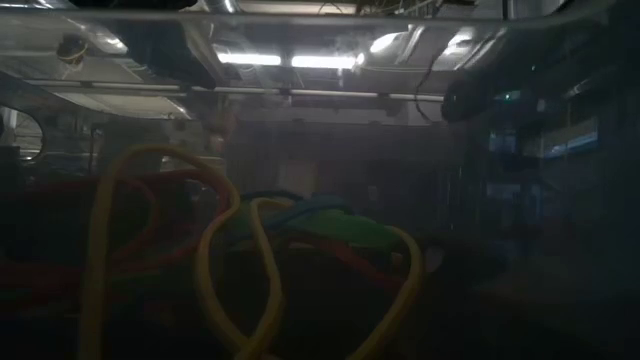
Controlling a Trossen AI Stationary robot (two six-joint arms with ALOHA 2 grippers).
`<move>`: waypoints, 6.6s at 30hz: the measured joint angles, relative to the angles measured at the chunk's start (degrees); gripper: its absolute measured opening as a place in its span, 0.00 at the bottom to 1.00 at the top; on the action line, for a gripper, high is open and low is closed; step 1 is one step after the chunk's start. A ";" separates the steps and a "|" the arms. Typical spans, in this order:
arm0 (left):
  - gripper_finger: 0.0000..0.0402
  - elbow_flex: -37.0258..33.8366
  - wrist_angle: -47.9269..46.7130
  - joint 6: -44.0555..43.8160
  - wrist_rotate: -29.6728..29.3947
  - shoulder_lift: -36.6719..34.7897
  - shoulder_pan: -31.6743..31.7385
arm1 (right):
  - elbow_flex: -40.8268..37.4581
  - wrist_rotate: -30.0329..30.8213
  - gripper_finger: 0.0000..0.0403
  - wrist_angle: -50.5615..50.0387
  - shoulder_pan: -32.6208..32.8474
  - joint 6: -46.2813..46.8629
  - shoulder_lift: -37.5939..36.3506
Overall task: Pick and place rubber bands into bin
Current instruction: Put the blue rubber band into the black bin
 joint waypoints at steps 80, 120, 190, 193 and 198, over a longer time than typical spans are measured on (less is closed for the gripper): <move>0.01 0.00 -0.09 0.17 0.02 0.00 0.00 | 16.70 -6.75 0.53 -1.07 -4.28 -13.35 23.97; 0.01 0.00 -0.10 -1.95 0.07 0.00 0.00 | 16.31 -2.00 0.00 -13.64 3.83 -11.12 1.24; 0.01 0.02 -6.95 7.54 9.51 0.00 -9.51 | 90.77 -2.13 0.00 -29.17 75.78 47.14 59.59; 0.01 0.02 -6.95 7.59 9.51 0.00 -9.51 | 90.77 -3.83 0.01 -29.10 74.68 48.15 60.85; 0.01 0.02 -6.95 7.61 9.51 0.00 -9.51 | 90.77 -5.09 0.04 -29.64 73.26 48.01 61.61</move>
